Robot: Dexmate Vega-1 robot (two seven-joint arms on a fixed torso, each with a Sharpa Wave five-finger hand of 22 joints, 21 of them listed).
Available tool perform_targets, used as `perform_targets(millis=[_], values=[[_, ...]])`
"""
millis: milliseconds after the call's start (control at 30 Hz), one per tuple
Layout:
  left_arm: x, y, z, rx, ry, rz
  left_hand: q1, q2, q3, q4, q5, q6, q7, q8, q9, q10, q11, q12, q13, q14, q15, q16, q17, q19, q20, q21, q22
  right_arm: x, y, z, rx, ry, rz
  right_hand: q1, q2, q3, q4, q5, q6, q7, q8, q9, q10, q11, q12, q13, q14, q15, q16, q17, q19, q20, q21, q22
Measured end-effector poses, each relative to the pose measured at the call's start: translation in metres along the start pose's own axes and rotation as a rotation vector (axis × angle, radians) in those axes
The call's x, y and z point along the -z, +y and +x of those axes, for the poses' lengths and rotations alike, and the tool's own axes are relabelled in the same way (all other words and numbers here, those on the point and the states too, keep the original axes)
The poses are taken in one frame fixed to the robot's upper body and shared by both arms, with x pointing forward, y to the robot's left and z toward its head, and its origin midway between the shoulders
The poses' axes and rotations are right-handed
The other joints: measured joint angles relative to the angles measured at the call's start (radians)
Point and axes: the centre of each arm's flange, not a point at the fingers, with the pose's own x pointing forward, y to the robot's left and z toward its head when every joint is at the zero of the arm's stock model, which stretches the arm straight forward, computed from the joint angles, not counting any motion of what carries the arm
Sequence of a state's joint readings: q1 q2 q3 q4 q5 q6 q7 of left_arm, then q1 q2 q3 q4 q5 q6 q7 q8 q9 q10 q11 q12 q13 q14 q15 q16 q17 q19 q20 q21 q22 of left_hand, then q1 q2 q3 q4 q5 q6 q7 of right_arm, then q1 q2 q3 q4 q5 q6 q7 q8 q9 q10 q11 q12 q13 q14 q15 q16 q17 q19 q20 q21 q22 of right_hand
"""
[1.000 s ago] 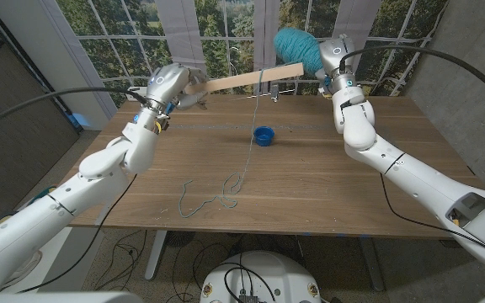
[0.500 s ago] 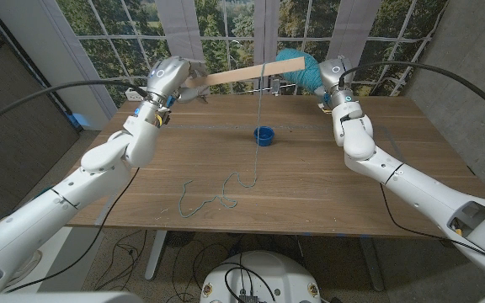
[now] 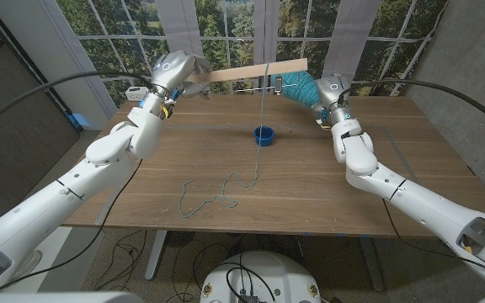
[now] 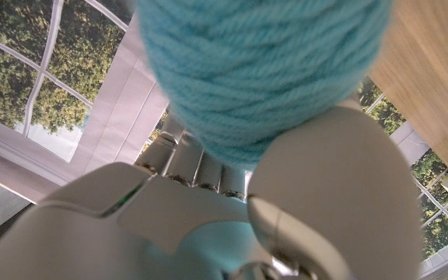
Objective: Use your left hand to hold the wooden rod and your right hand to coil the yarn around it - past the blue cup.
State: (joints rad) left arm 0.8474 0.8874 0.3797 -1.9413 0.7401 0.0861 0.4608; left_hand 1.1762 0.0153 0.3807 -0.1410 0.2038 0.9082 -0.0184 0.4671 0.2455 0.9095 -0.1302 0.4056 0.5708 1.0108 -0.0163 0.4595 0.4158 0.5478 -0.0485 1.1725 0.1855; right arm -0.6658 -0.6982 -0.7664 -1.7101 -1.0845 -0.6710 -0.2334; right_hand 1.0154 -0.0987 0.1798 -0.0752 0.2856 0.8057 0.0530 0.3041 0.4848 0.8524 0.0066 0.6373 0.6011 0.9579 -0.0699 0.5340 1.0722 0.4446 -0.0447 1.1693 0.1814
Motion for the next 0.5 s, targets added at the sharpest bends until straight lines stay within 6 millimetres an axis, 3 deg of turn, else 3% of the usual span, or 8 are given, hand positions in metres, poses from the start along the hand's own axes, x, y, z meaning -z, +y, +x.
perform_targets(millis=[500], values=[[0.003, 0.013, 0.012, -0.039, 0.026, 0.051, 0.0, 0.0, -0.002, -0.001, 0.0, 0.0, 0.0, 0.002, 0.0, 0.0, 0.0, -0.007, 0.007, 0.0, 0.0, -0.004, 0.0, -0.002, -0.002, 0.004, 0.0, 0.004, 0.018, -0.034, -0.02, 0.036, 0.053, 0.0, 0.0, -0.004, 0.002, 0.0, 0.0, 0.0, -0.003, 0.004, 0.003, -0.003, -0.004, 0.004, 0.007, -0.007, -0.012, 0.005, -0.003, -0.004, 0.0, 0.0]])
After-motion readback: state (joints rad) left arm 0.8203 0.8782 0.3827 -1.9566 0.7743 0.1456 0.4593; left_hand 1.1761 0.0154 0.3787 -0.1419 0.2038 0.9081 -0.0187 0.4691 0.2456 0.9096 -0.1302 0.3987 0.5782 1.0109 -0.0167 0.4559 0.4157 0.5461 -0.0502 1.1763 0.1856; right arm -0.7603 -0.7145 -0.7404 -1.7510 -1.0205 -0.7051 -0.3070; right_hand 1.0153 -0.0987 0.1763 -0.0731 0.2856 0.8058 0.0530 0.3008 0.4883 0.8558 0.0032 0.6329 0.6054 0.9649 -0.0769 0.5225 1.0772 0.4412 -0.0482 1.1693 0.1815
